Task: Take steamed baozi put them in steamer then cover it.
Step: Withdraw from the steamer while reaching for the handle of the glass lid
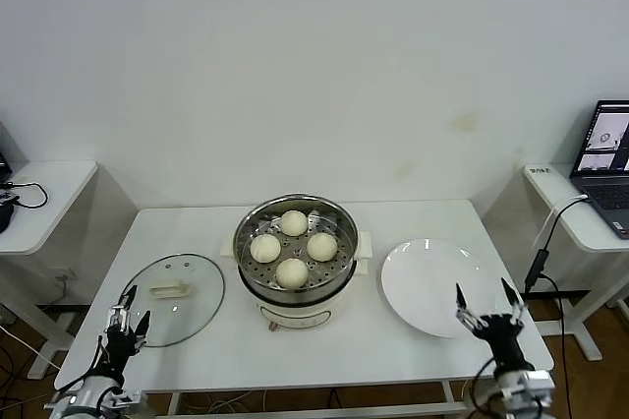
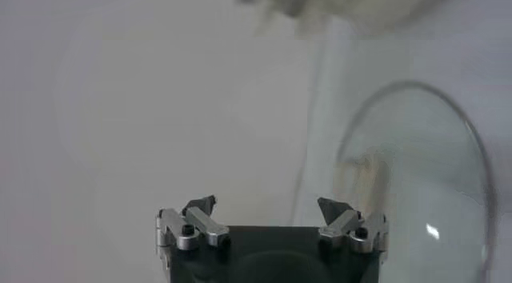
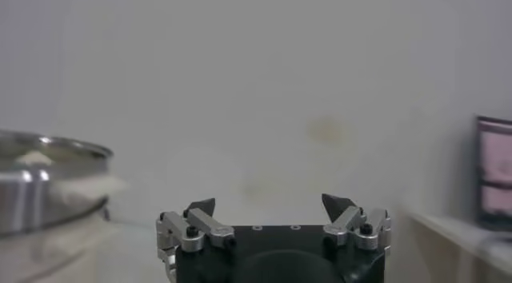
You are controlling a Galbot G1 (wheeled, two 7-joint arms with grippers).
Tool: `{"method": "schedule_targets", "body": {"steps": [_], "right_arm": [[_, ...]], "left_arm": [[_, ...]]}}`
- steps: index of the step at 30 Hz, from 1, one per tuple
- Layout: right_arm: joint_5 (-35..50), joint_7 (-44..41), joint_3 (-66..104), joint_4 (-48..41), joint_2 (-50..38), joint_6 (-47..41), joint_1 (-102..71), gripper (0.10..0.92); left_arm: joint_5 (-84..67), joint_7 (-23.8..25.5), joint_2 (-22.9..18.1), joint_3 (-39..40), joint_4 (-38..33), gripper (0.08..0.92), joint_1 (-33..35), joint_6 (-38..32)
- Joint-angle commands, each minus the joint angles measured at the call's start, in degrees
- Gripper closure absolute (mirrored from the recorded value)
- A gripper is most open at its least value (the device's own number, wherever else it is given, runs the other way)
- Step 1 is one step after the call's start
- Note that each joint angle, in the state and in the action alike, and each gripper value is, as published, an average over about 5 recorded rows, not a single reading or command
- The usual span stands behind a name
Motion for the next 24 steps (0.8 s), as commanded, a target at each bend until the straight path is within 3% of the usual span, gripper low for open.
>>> {"method": "schedule_targets", "body": {"steps": [1, 24], "right_arm": [[-0.6, -0.2, 5.5, 0.5, 4.2, 1.5, -6.2, 0.203], [-1.2, -0.4, 5.1, -1.0, 5.4, 1.7, -6.8, 0.203]], "left_arm": [[10.4, 0.8, 3.2, 3.3, 9.7, 0.177, -9.3, -1.2], [9.3, 2.0, 0.5, 11.9, 21.2, 0.177, -23.6, -1.2]]}}
